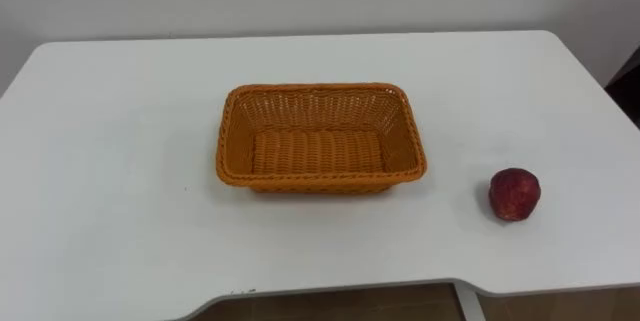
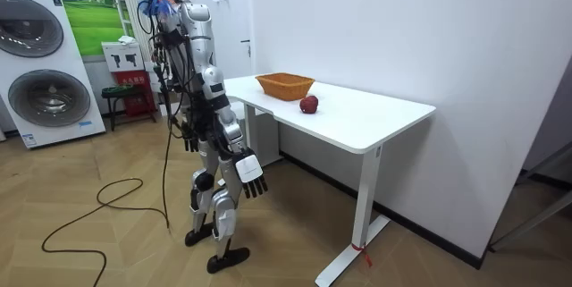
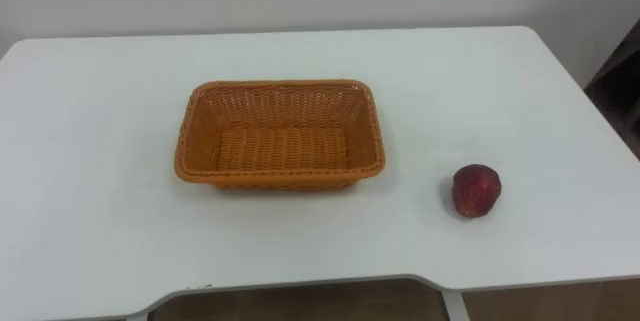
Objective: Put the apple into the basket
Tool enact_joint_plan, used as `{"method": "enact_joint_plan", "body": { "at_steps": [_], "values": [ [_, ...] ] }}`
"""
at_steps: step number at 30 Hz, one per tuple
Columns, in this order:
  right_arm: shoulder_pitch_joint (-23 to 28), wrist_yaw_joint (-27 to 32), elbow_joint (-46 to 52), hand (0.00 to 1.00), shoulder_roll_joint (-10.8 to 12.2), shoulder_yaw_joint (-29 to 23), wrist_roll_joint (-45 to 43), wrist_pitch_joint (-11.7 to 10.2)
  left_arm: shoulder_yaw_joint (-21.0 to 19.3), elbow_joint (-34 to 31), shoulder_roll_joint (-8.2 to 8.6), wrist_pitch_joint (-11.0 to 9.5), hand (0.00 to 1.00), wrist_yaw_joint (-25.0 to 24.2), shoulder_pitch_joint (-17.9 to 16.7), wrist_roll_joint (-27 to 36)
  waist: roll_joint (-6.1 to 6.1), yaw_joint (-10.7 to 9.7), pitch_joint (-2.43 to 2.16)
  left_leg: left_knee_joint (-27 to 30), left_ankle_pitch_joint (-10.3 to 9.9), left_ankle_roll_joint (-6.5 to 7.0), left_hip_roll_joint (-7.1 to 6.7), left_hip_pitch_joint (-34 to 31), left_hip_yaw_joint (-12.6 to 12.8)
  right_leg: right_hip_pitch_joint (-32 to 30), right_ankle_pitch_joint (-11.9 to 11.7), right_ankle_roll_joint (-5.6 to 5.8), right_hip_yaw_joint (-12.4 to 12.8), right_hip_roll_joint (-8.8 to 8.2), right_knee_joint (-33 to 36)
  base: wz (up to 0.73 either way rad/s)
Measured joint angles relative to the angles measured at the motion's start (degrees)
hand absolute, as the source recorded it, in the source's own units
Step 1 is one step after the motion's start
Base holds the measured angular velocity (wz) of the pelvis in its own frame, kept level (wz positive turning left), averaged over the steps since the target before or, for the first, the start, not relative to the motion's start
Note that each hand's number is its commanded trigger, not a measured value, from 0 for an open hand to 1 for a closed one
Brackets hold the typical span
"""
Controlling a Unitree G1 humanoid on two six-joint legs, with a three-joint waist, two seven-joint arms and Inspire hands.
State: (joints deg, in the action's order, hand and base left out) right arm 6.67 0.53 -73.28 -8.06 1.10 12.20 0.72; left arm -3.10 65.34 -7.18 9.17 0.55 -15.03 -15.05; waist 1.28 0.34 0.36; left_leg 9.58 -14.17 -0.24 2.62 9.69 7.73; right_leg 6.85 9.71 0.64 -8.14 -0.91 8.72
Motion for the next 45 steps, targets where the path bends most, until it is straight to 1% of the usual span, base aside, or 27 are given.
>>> {"method": "enact_joint_plan", "body": {
  "at_steps": [8,12,15,16,17,18,19,20,21,22,23,26,27,28,30,31,32,33,34,35,36,38,40,41,42,44,45],
  "values": [
    [0.0,0.8,-0.1,0.0,0.0,0.4,1.6,0.0,-0.1,0.0,0.0,0.0,0.0,0.0,0.3,0.0,-0.03,0.3,-0.01,-0.1,0.0,0.0,0.01,0.0,0.0,-0.1,0.0,0.0,0.1,0.04,0.0,0.0],
    [0.1,3.0,-0.3,0.0,0.1,-0.6,5.8,0.1,-0.8,1.1,0.07,-0.6,0.0,0.4,0.7,1.1,-0.34,0.1,-0.08,0.0,-0.2,-0.02,0.09,0.1,0.1,0.0,0.0,0.0,0.1,0.11,0.0,0.0],
    [0.1,6.6,0.5,0.0,0.3,-7.2,15.4,0.1,-2.6,1.3,0.0,-1.1,0.0,1.6,0.4,2.1,-0.57,-0.4,-0.04,-0.1,-0.2,-0.01,0.05,0.6,0.1,0.4,0.0,0.05,0.1,0.07,0.1,0.0],
    [0.1,7.4,1.0,0.0,0.3,-8.4,16.7,0.1,-3.0,1.2,-0.01,-1.2,0.0,1.8,0.5,2.1,-0.57,-0.6,-0.03,0.0,-0.2,-0.01,0.03,0.6,0.1,0.3,0.0,0.07,0.1,0.05,0.2,0.0],
    [0.1,9.0,3.2,0.0,0.4,-12.1,19.5,0.2,-4.2,1.0,0.03,-1.8,0.0,2.1,0.3,2.1,-0.49,-1.3,-0.05,-0.1,-0.2,-0.01,-0.01,0.5,0.2,0.0,0.1,0.1,0.1,-0.01,0.3,0.0],
    [0.3,9.8,5.3,0.0,0.4,-14.3,21.8,0.4,-5.0,0.8,0.09,-2.2,0.0,2.2,0.0,2.2,-0.34,-1.9,-0.09,-0.1,-0.2,-0.01,-0.04,0.5,0.2,0.0,0.1,0.15,0.1,-0.06,0.4,-0.03],
    [0.6,11.8,9.8,0.0,0.3,-19.0,26.8,0.2,-6.9,0.0,0.11,-2.7,0.0,2.4,-0.8,2.2,-0.59,-2.6,0.03,-0.1,-0.2,0.04,-0.1,0.6,0.3,0.0,0.1,0.19,0.2,-0.06,0.5,-0.05],
    [0.4,14.1,13.1,0.0,0.2,-22.3,31.3,-0.9,-8.4,-0.5,-0.25,-3.6,0.0,3.0,-1.5,2.2,-0.58,-3.5,0.01,0.0,-0.2,0.07,-0.11,0.7,0.4,0.1,0.2,0.2,0.2,-0.09,0.5,-0.09],
    [0.1,16.2,14.9,0.0,-0.3,-24.3,35.4,-2.3,-9.7,-0.6,-0.76,-4.6,0.0,3.8,-1.6,2.8,-0.47,-4.0,0.06,-0.1,-0.2,0.07,-0.1,0.8,0.7,0.0,0.3,0.19,0.3,-0.11,1.0,-0.04],
    [0.0,17.3,15.8,0.0,-0.6,-25.4,36.9,-2.7,-10.2,-0.6,-1.01,-5.0,0.0,4.2,-1.6,3.3,-0.37,-4.3,0.04,-0.1,-0.2,0.07,-0.11,0.9,0.7,0.0,0.4,0.21,0.3,-0.12,1.1,-0.03],
    [-0.3,19.5,17.7,0.0,-0.8,-27.9,39.0,-3.2,-11.5,-0.7,-1.31,-5.9,0.0,4.7,-1.8,3.7,-0.25,-4.6,-0.03,-0.1,-0.2,0.07,-0.13,1.0,0.7,0.0,0.5,0.21,0.6,-0.1,1.3,0.0],
    [-1.6,24.6,20.7,0.0,-1.4,-32.0,41.6,-5.3,-12.7,-0.9,-1.28,-6.7,0.0,5.6,-2.0,4.1,-0.2,-4.7,-0.15,-0.1,-0.2,0.08,-0.13,0.8,1.6,-1.1,0.7,0.2,1.7,-0.03,2.1,-0.14],
    [-1.7,25.6,21.2,0.0,-1.5,-32.5,41.9,-5.4,-12.7,-1.1,-1.23,-6.7,0.0,5.6,-2.1,4.0,-0.07,-4.7,-0.23,-0.1,-0.2,0.08,-0.14,0.7,1.7,-1.2,0.7,0.21,1.7,-0.04,2.1,-0.15],
    [-1.8,28.2,23.1,0.0,-1.4,-33.6,42.7,-5.6,-12.7,-1.2,-1.15,-6.7,0.0,5.6,-2.2,3.6,0.07,-4.7,-0.34,0.0,-0.2,0.09,-0.19,0.4,1.7,-1.6,0.7,0.21,1.7,-0.07,2.3,-0.05],
    [-2.1,33.1,25.3,0.0,-1.7,-36.5,43.0,-6.1,-13.0,-1.3,-1.21,-6.7,0.0,5.6,-2.4,3.6,0.22,-4.8,-0.47,0.1,-0.2,0.1,-0.25,0.0,1.7,-1.9,0.7,0.23,1.7,-0.13,2.3,0.0],
    [-2.1,34.5,26.3,0.0,-1.7,-37.1,43.0,-6.2,-13.0,-1.3,-1.2,-6.7,0.0,5.6,-2.5,3.6,0.25,-4.8,-0.47,0.1,-0.2,0.1,-0.27,0.0,1.7,-2.0,0.7,0.23,1.7,-0.14,2.4,0.0],
    [-2.1,37.5,29.1,0.0,-1.7,-37.8,42.7,-6.3,-13.0,-1.3,-1.2,-6.7,0.0,5.6,-2.8,3.6,0.26,-4.8,-0.45,0.1,-0.2,0.1,-0.28,-0.2,1.8,-2.2,0.7,0.28,1.7,-0.18,2.8,-0.04],
    [-2.2,40.2,32.6,0.0,-1.9,-38.0,42.1,-6.5,-13.0,-1.6,-1.2,-6.7,0.0,5.6,-3.0,3.6,0.31,-4.8,-0.44,0.1,-0.2,0.11,-0.32,-0.3,1.9,-2.4,0.9,0.28,1.8,-0.24,3.2,-0.06],
    [-2.3,41.4,34.3,0.0,-2.0,-38.1,41.8,-6.8,-13.0,-1.8,-1.2,-6.7,0.0,5.5,-3.1,3.6,0.3,-4.8,-0.44,0.1,-0.2,0.11,-0.32,-0.4,2.0,-2.5,0.9,0.28,1.9,-0.23,3.3,-0.04],
    [-2.9,43.4,37.1,0.0,-2.4,-38.0,40.5,-7.6,-12.9,-2.0,-1.22,-6.7,0.0,5.5,-3.1,3.6,0.32,-4.8,-0.43,0.1,-0.2,0.12,-0.32,-0.6,2.0,-2.8,0.9,0.28,1.9,-0.24,3.5,0.0],
    [-3.6,45.2,39.3,0.0,-3.0,-37.2,38.4,-8.4,-12.9,-2.3,-1.21,-6.7,0.0,5.4,-3.0,3.4,0.4,-4.6,-0.37,0.2,-0.2,0.12,-0.32,-0.7,2.0,-3.0,0.9,0.27,1.9,-0.25,3.6,0.0],
    [-4.2,47.7,43.6,0.0,-3.3,-36.0,34.4,-9.2,-12.7,-2.5,-1.26,-7.0,0.0,5.4,-3.0,3.1,0.5,-4.5,-0.35,0.2,-0.2,0.17,-0.32,-0.9,2.0,-3.1,0.9,0.26,1.9,-0.23,3.4,0.02],
    [-4.5,50.2,47.5,0.0,-3.8,-35.3,30.5,-9.6,-12.1,-2.4,-1.39,-7.0,0.0,5.5,-3.1,3.2,0.5,-4.3,-0.35,0.3,-0.1,0.17,-0.32,-0.8,1.5,-3.0,0.9,0.27,1.5,-0.25,2.9,0.08],
    [-4.5,51.8,49.8,0.0,-4.2,-34.1,27.2,-9.7,-11.2,-2.4,-1.56,-7.1,0.0,5.6,-3.1,3.2,0.55,-3.8,-0.34,0.3,-0.1,0.17,-0.32,-1.0,1.5,-3.2,0.9,0.27,1.5,-0.24,3.0,0.05],
    [-4.5,52.4,51.0,0.0,-4.3,-33.6,25.1,-9.9,-11.0,-2.4,-1.55,-7.1,0.0,5.6,-3.1,3.2,0.55,-3.6,-0.33,0.3,-0.1,0.16,-0.31,-1.1,1.5,-3.4,0.9,0.26,1.5,-0.22,3.0,0.0],
    [-4.1,53.4,55.1,0.0,-4.3,-31.9,17.7,-10.7,-9.9,-2.4,-1.48,-7.1,0.0,5.6,-3.1,3.1,0.62,-3.2,-0.28,0.9,-0.1,0.16,-0.29,-2.2,1.4,-4.1,0.8,0.25,1.5,-0.2,3.0,0.02],
    [-4.1,53.5,55.8,0.0,-4.3,-31.6,16.3,-10.8,-9.9,-2.4,-1.48,-7.1,0.0,5.6,-3.1,3.1,0.72,-3.0,-0.22,0.9,-0.1,0.16,-0.29,-2.2,1.3,-4.2,0.8,0.25,1.5,-0.21,3.0,0.03]
  ]
}}
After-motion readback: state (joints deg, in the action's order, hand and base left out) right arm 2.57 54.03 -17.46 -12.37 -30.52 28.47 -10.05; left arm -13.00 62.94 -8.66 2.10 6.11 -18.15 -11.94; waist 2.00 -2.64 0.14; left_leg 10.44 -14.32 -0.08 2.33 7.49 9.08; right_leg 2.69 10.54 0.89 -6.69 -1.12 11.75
